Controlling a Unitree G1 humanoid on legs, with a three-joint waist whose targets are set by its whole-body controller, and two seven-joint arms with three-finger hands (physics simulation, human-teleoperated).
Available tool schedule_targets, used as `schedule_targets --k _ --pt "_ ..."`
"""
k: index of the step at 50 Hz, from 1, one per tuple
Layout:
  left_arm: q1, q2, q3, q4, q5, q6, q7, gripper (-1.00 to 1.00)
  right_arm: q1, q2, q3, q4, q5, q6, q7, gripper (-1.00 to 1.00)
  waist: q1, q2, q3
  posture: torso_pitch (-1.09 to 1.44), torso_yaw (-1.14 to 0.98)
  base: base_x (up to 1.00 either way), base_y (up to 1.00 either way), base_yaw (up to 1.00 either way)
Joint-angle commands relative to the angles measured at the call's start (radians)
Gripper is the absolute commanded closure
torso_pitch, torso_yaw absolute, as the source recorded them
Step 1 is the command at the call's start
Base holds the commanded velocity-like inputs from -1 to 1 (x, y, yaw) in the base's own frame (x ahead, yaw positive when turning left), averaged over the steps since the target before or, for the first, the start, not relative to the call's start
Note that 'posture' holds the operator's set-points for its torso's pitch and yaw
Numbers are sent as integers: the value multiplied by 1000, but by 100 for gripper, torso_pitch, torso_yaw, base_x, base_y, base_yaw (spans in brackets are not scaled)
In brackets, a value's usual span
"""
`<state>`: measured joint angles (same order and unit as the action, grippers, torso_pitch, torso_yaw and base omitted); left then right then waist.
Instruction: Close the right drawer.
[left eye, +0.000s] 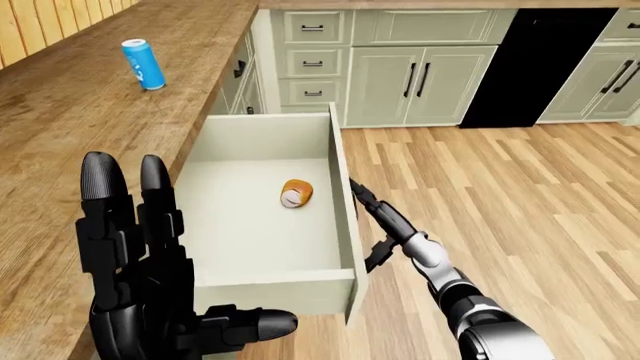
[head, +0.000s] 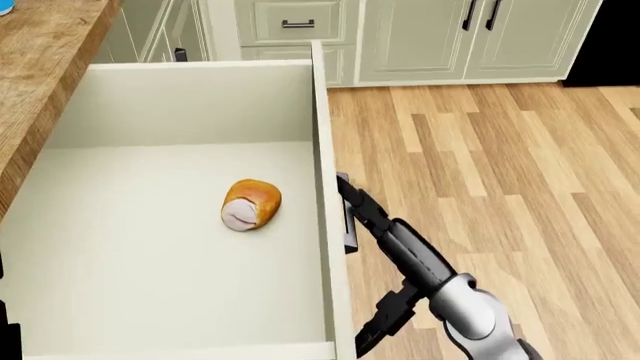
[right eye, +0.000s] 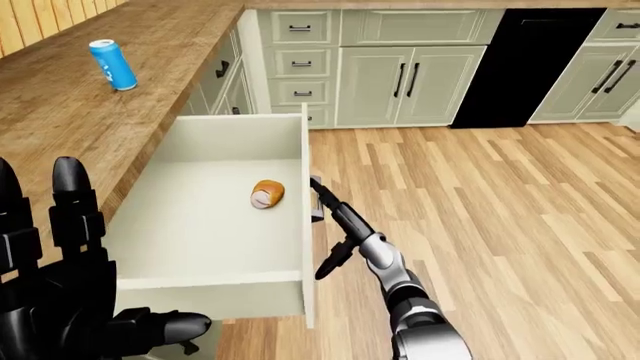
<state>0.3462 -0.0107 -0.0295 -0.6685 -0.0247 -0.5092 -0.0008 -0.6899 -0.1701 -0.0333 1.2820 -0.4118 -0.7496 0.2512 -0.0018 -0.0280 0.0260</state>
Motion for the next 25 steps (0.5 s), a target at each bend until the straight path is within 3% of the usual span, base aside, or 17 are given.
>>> schedule_targets --k 1,25 --pt "-6 1 -1 -36 0 -22 0 -100 -37 20 29 -41 -36 -66 50 -100 9 0 -19 0 0 0 0 0" --pt "-9 -1 1 -41 -2 -15 0 -100 -85 53 42 -40 -66 -44 84 -100 9 2 -13 0 0 0 0 0"
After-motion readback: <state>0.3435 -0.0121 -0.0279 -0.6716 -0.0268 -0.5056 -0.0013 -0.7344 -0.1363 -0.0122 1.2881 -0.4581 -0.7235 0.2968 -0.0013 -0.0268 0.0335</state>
